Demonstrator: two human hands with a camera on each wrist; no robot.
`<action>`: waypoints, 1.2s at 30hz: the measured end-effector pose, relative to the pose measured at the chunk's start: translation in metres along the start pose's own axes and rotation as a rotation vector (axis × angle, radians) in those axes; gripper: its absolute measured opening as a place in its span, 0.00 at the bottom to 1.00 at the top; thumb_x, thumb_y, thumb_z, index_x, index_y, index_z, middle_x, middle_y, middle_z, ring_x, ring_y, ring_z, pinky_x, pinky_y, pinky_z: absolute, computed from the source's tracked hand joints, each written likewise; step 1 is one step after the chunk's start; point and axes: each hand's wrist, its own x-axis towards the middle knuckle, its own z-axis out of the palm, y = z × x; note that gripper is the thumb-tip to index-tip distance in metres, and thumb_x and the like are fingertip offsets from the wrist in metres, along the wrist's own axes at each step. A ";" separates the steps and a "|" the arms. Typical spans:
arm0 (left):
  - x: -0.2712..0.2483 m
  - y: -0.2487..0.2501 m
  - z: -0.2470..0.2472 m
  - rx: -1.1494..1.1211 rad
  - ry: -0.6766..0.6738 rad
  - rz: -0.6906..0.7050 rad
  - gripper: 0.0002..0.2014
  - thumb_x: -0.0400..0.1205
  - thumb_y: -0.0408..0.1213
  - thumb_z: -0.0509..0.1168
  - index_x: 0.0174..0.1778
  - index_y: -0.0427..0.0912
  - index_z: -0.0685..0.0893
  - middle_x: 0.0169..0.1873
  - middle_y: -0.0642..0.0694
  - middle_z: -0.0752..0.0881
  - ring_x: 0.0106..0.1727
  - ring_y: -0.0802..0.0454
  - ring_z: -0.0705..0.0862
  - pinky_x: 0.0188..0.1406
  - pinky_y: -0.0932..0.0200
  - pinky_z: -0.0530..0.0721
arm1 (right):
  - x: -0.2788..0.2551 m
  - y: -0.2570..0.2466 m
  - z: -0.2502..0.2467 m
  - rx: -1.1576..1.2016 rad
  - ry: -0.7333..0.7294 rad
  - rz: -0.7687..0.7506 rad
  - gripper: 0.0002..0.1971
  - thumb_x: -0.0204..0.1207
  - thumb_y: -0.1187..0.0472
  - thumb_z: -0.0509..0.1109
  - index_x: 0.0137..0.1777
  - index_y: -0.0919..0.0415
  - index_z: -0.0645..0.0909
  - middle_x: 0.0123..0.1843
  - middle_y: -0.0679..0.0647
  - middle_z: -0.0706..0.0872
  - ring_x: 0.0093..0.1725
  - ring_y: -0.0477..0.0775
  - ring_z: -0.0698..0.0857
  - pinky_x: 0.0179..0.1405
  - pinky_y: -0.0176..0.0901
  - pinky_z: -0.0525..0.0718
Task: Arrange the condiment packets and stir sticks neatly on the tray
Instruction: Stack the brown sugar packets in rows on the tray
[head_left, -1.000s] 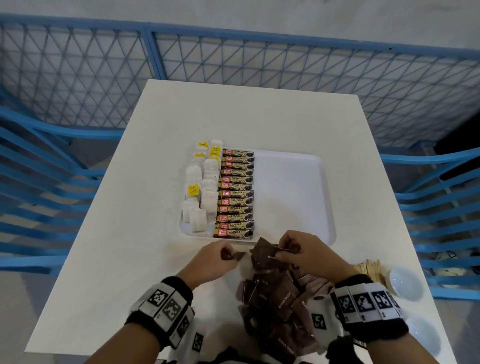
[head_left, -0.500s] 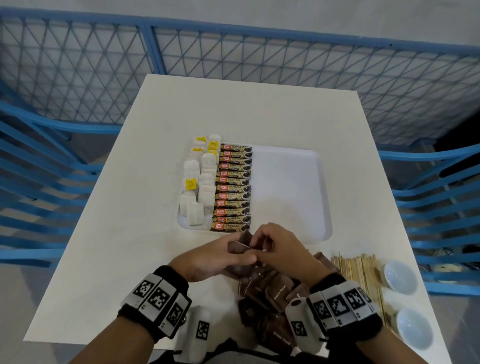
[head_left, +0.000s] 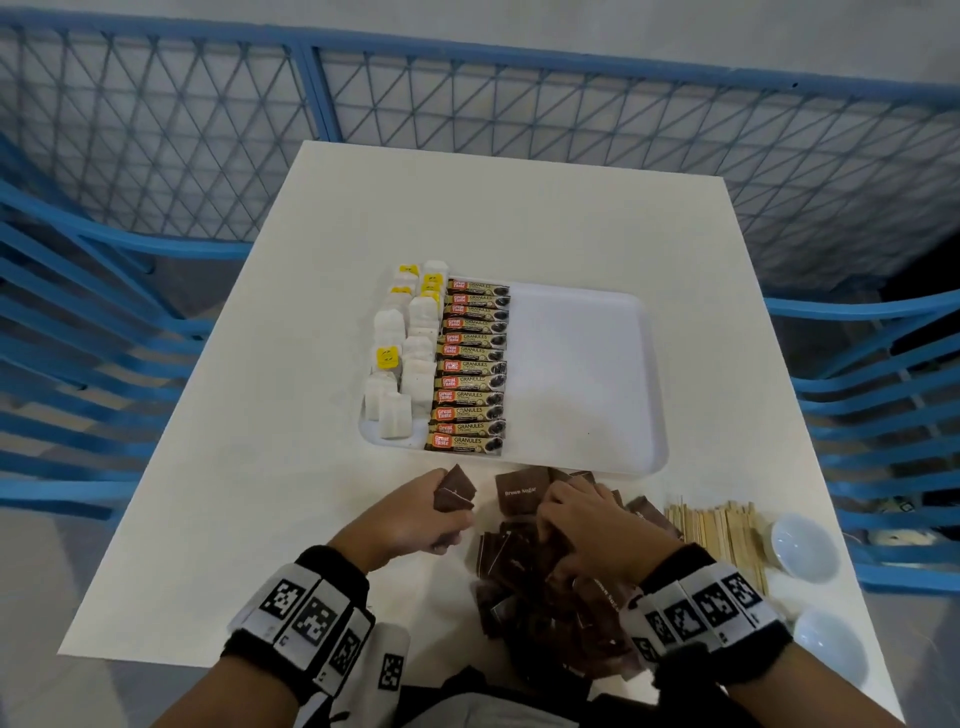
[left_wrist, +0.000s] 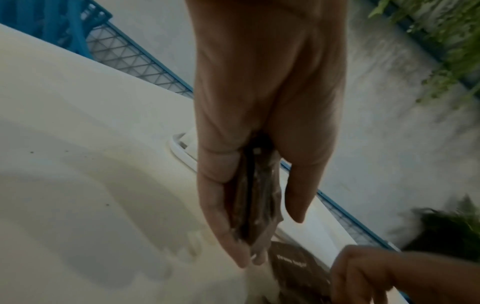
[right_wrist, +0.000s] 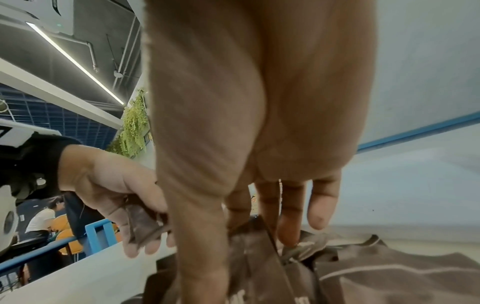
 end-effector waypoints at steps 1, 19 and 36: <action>0.001 0.000 0.003 0.029 -0.015 0.001 0.09 0.79 0.32 0.69 0.50 0.41 0.75 0.36 0.44 0.82 0.34 0.53 0.80 0.36 0.61 0.81 | 0.000 -0.001 -0.003 0.035 -0.001 -0.007 0.14 0.72 0.55 0.72 0.54 0.53 0.74 0.58 0.48 0.73 0.60 0.48 0.67 0.69 0.45 0.65; -0.008 0.023 0.022 -0.191 -0.125 0.259 0.11 0.80 0.24 0.65 0.54 0.42 0.81 0.38 0.45 0.87 0.39 0.54 0.87 0.40 0.60 0.86 | -0.017 -0.003 -0.037 0.904 0.384 -0.078 0.07 0.76 0.58 0.70 0.52 0.52 0.86 0.46 0.46 0.89 0.41 0.37 0.87 0.45 0.29 0.83; -0.013 -0.004 0.002 -0.428 0.148 0.151 0.12 0.79 0.25 0.66 0.58 0.38 0.80 0.42 0.41 0.90 0.38 0.50 0.87 0.41 0.57 0.87 | -0.057 0.063 0.019 -0.269 -0.033 -0.008 0.50 0.73 0.51 0.68 0.81 0.50 0.32 0.81 0.49 0.52 0.79 0.52 0.54 0.80 0.47 0.50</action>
